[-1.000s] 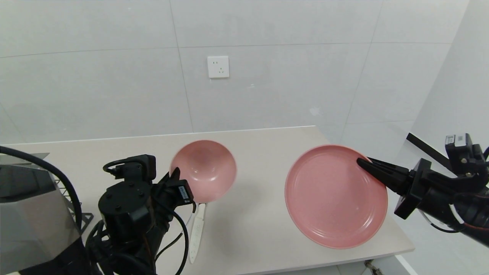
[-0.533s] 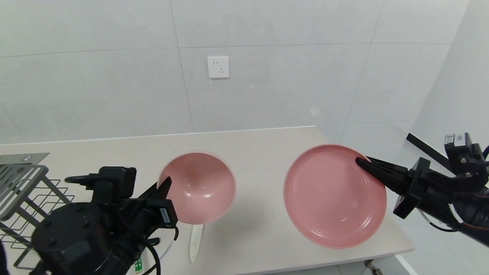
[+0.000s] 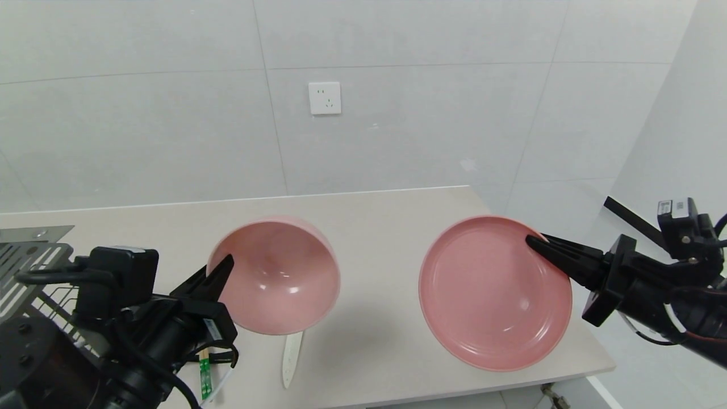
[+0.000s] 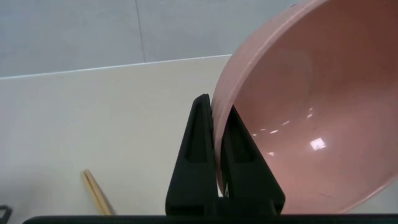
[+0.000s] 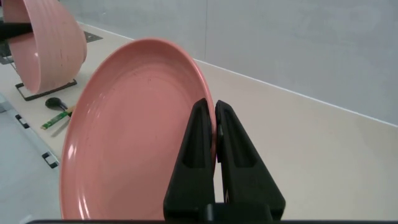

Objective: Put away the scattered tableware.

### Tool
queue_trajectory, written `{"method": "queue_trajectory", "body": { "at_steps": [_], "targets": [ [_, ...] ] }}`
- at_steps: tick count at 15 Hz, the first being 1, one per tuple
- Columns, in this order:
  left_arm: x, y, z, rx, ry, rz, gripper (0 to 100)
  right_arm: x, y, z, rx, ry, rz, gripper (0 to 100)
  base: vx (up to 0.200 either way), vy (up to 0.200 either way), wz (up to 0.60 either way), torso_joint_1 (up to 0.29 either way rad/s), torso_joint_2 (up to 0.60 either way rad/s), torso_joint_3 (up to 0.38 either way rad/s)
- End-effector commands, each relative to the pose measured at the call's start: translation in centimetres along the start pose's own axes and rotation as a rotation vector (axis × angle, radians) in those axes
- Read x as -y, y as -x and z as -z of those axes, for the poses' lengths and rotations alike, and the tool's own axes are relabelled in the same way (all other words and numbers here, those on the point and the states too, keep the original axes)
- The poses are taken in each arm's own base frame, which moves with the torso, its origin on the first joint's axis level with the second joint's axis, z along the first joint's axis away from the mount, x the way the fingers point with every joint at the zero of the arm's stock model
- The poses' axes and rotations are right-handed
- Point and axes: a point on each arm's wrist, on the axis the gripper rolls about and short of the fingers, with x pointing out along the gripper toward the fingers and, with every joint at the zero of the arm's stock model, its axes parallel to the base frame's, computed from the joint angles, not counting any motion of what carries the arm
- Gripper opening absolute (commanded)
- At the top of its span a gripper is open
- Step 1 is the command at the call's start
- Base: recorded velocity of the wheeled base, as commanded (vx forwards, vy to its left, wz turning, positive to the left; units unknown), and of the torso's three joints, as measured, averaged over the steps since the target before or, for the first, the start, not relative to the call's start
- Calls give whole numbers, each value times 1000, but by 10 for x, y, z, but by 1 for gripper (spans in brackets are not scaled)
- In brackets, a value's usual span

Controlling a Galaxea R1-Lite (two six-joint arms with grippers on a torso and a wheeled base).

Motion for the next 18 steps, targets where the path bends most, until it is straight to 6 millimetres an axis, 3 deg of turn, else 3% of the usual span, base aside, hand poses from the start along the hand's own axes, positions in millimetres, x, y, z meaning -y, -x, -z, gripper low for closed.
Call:
{"method": "queue_trajectory", "body": {
  "at_steps": [1, 3, 11, 13, 18],
  "targets": [
    [-2, 3, -3, 13, 7, 1, 0, 0, 0, 0, 1, 1, -2, 0, -200, 0, 0, 22, 2, -12],
    [0, 6, -6, 29, 19, 18, 0, 0, 0, 0, 0, 0, -2, 0, -200, 0, 0, -12, 2, 24],
    [-1, 32, -21, 92, 27, 119, 0, -3, -1, 1, -2, 38, -13, 0, 0, 0, 0, 0, 0, 0],
    [-8, 46, -28, 102, 31, 314, 0, -5, -1, 2, -9, 33, -24, 0, 0, 0, 0, 0, 0, 0],
    [-13, 50, -18, -3, -3, 349, 0, -6, -3, 4, -15, 29, -32, 0, 0, 0, 0, 0, 0, 0]
  ]
}}
